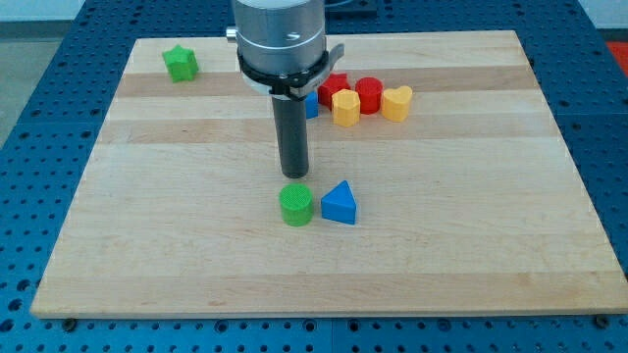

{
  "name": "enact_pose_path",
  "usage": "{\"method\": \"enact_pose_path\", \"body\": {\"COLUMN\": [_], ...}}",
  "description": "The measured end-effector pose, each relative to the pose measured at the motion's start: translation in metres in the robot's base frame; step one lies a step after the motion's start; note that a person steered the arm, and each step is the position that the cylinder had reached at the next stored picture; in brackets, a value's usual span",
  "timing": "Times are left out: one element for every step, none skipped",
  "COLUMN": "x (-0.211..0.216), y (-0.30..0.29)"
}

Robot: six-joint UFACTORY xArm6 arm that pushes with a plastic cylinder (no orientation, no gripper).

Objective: Move the blue cube diagonally to the yellow hexagon

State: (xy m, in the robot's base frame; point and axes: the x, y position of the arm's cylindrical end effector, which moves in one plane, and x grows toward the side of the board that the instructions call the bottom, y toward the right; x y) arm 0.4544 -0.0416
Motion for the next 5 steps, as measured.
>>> {"method": "enact_pose_path", "body": {"x": [-0.031,-0.093,-0.157,-0.176,-0.136], "y": [-0.008,-0.029,-0.033,-0.031,-0.005]}}
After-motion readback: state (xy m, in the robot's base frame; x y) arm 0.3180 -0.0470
